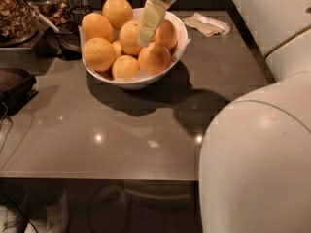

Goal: Pick orange from white bowl

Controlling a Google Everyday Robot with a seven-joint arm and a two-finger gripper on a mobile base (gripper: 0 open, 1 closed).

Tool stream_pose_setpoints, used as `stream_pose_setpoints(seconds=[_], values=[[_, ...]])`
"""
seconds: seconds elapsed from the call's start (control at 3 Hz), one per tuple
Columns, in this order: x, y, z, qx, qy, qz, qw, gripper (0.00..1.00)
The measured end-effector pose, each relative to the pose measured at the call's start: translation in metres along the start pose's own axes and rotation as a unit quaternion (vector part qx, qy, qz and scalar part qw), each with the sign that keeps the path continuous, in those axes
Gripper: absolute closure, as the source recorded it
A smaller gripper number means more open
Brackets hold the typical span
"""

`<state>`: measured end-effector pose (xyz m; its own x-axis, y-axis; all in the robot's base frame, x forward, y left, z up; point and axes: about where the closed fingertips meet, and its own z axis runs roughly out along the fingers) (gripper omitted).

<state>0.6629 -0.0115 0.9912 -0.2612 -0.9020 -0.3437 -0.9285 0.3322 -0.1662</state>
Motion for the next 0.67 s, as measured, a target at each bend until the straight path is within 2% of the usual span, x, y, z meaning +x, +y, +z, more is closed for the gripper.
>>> stream_pose_setpoints(seconds=[0.67], values=[[-0.0177, -0.0156, 0.0172, -0.003, -0.002, -0.016, 0.9999, 0.22]])
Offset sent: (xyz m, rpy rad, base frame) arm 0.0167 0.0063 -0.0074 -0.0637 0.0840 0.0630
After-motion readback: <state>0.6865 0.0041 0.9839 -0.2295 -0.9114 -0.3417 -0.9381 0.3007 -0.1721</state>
